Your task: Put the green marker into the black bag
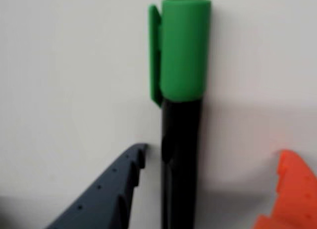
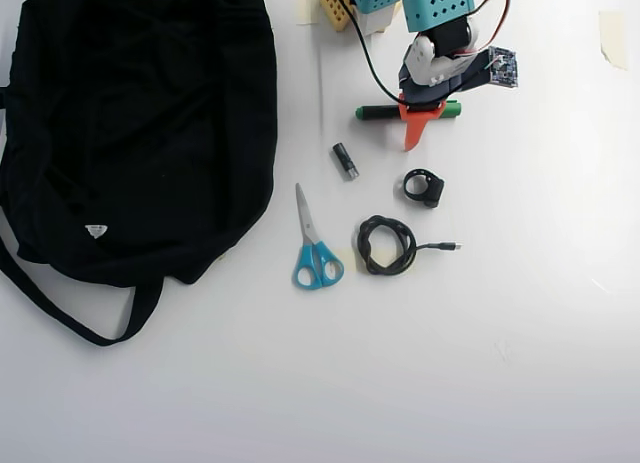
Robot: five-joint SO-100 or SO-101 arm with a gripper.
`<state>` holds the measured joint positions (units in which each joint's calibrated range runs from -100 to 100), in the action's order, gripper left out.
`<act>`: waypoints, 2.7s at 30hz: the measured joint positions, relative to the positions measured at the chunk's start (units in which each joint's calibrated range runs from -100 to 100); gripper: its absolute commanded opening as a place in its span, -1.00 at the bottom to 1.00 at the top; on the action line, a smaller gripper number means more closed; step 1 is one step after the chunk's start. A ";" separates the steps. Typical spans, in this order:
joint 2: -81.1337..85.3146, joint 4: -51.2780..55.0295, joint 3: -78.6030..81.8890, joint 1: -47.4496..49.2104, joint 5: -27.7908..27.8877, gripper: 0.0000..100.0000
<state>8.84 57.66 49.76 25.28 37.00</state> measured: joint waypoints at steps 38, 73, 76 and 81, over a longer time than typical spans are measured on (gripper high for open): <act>0.25 9.19 -0.94 0.00 -0.49 -0.95; 2.08 39.85 -42.45 -5.80 -16.17 -0.96; 3.15 40.02 -42.69 -9.04 -19.73 -0.96; 3.15 40.02 -42.69 -15.94 -26.91 -0.96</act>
<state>12.00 97.68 7.08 9.33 10.09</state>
